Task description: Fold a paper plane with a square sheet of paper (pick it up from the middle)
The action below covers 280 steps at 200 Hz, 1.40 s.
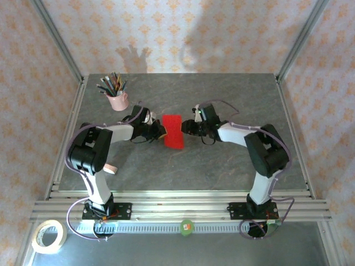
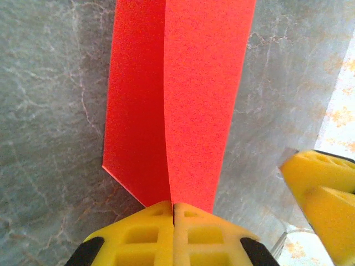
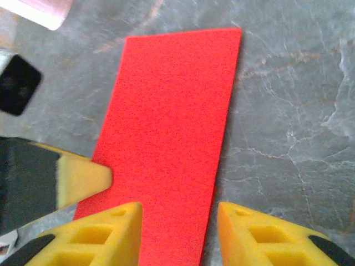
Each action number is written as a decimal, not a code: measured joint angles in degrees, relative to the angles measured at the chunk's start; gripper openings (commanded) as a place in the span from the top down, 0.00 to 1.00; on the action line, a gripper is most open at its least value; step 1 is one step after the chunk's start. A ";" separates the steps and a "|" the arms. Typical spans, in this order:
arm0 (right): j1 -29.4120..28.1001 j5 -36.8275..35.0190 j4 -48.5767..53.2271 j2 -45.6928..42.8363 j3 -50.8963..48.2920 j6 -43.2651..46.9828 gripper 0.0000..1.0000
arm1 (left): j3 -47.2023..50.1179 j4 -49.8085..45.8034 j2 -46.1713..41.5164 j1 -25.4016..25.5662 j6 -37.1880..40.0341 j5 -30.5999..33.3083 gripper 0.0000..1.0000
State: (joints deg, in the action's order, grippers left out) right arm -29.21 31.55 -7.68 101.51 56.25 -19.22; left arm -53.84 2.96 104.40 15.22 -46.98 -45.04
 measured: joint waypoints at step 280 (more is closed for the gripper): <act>-18.78 -21.64 -20.39 -3.61 -14.53 40.13 0.44 | 3.34 6.36 -2.27 0.00 -10.19 0.04 0.95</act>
State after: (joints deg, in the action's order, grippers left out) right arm -47.99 9.91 -28.08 97.91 41.71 20.91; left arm -50.50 9.32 102.13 15.22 -57.17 -44.99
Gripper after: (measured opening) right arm 0.569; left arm 0.065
